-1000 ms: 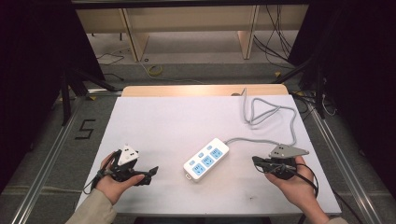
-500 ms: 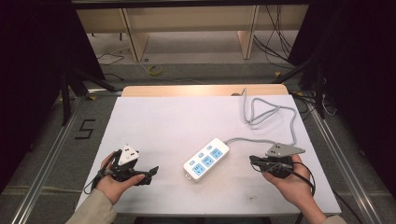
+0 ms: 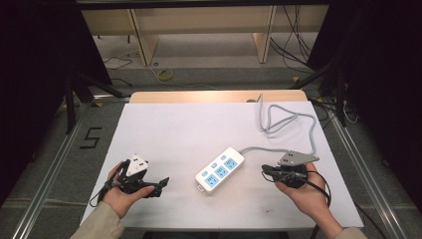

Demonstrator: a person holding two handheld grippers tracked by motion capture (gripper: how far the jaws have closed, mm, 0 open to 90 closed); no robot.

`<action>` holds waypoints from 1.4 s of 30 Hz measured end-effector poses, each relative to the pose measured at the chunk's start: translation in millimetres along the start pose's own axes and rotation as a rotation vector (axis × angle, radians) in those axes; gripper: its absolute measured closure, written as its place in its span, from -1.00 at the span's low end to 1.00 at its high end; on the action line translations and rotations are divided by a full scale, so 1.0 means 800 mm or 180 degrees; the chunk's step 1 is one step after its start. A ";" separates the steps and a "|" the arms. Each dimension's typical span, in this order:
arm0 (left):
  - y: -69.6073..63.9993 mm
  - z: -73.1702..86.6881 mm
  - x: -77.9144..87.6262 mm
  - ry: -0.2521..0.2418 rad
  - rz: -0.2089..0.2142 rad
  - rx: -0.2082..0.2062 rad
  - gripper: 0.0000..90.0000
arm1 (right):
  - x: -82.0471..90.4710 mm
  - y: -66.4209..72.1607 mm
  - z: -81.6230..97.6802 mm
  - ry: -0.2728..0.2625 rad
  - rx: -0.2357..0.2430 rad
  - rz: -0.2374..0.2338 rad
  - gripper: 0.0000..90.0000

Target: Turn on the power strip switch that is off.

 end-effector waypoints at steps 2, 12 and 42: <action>0.000 0.000 0.000 -0.0001 0.0003 -0.0004 -0.84 | -0.001 0.000 -0.001 -0.0004 -0.0001 -0.0002 1.00; 0.000 0.000 0.000 0.0000 -0.0002 -0.0011 -0.84 | -0.006 0.003 -0.006 0.0002 0.0026 -0.0018 1.00; -0.001 -0.001 0.000 -0.0006 -0.0002 -0.0019 -0.83 | -0.024 0.015 -0.026 -0.0020 0.0066 -0.0082 1.00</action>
Point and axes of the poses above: each handheld gripper's, and its own axes: x roughly backward along the jaws, z roughly out of its underside, y roughly to its left, the point moved 8 cm from there along -x, roughly forward along the jaws, and after that the axes turned 4 degrees about y, right-handed, at the moved point
